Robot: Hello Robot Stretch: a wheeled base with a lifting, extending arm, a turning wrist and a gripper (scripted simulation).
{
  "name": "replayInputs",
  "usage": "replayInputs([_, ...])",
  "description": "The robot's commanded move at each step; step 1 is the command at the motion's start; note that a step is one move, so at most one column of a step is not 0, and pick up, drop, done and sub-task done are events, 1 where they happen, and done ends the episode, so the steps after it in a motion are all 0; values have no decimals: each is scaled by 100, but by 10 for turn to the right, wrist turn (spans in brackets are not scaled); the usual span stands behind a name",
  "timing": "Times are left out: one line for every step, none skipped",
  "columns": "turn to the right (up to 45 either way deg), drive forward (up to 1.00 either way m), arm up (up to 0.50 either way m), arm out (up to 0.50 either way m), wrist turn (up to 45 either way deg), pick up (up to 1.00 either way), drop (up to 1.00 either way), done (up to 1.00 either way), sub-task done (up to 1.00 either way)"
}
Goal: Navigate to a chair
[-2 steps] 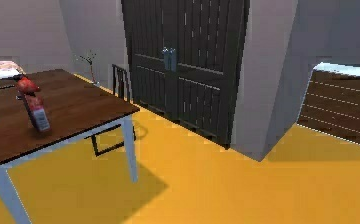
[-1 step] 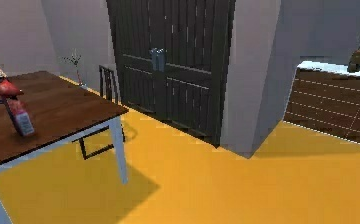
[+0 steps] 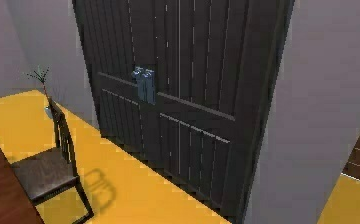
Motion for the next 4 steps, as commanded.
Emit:
replayInputs([30,0,0,0,0,0,0,0,0])
replayInputs([0,15,0,0,0,0,0,0,0])
replayInputs([-450,0,0,0,0,0,0,0,0])
replayInputs([0,0,0,0,0,0,0,100,0])
